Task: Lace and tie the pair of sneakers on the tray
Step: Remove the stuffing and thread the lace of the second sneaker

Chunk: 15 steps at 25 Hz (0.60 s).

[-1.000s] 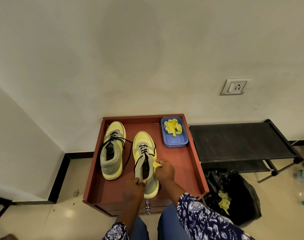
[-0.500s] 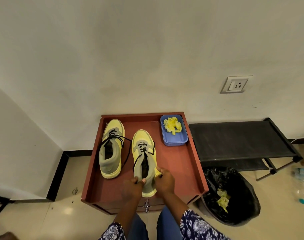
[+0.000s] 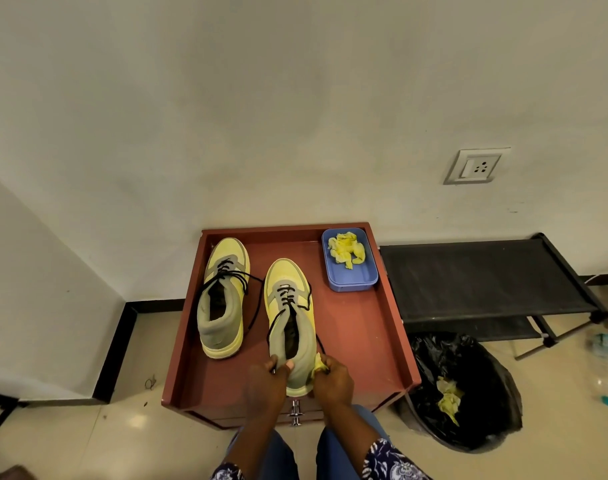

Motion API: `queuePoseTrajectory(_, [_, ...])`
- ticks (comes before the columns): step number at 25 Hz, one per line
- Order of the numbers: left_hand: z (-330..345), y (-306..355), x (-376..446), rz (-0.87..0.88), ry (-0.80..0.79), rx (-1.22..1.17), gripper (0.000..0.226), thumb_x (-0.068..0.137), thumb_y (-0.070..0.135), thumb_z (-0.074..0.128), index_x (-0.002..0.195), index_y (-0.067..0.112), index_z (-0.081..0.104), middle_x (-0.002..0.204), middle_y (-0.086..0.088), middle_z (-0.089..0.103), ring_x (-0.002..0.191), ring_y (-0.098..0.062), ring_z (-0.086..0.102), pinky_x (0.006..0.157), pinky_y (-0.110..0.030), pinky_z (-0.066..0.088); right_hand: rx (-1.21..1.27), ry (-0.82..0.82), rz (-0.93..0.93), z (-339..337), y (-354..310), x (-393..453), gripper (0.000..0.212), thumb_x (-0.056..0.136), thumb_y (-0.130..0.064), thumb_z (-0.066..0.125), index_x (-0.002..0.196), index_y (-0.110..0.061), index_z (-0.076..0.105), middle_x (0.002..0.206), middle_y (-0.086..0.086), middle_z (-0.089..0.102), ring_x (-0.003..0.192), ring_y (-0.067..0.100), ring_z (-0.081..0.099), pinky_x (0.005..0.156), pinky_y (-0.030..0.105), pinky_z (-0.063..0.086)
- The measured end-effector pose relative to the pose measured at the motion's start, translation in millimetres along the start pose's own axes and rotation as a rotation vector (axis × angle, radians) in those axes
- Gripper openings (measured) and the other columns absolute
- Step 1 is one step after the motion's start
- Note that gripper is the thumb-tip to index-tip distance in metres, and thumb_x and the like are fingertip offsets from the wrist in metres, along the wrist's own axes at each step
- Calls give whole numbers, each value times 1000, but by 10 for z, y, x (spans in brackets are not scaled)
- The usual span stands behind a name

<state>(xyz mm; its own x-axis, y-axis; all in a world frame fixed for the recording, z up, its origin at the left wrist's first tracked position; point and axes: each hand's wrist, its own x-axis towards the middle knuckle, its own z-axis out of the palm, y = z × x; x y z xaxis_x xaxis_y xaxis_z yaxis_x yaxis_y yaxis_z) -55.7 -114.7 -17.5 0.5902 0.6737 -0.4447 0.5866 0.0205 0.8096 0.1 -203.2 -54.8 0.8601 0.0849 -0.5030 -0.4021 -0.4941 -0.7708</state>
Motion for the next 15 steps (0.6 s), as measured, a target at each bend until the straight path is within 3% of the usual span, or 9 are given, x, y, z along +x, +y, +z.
queuePoseTrajectory(3, [-2, -5, -46, 36, -1, 10, 52, 84, 31, 63, 123, -2, 55, 111, -16, 65, 100, -22, 59, 87, -28, 44, -20, -32, 46, -25, -44, 115, 36, 83, 0, 48, 109, -15, 67, 103, 10, 70, 93, 26, 64, 81, 31, 52])
queuePoseTrajectory(6, [-11, -22, -41, 20, -8, 15, 44, 87, 21, 62, 126, 0, 54, 104, -9, 64, 94, -16, 56, 81, -25, 40, -18, -54, 87, -31, -139, 239, 37, 81, 0, 48, 108, -15, 68, 105, 8, 70, 96, 26, 63, 84, 31, 50])
queuePoseTrajectory(10, [-18, -54, -17, 20, -38, 30, 44, 89, 23, 60, 128, 3, 53, 110, -14, 66, 98, -16, 57, 79, -23, 37, 25, -66, 106, 9, -260, 430, 37, 77, -3, 50, 106, -17, 69, 106, 6, 70, 98, 26, 64, 90, 39, 52])
queuePoseTrajectory(15, [-17, -65, 18, 56, -41, 43, 50, 90, 24, 58, 134, 4, 46, 126, -13, 60, 112, -15, 54, 81, -18, 32, 30, -76, 98, 28, -487, 667, 33, 82, -8, 51, 109, -19, 66, 114, 4, 67, 104, 24, 61, 95, 38, 51])
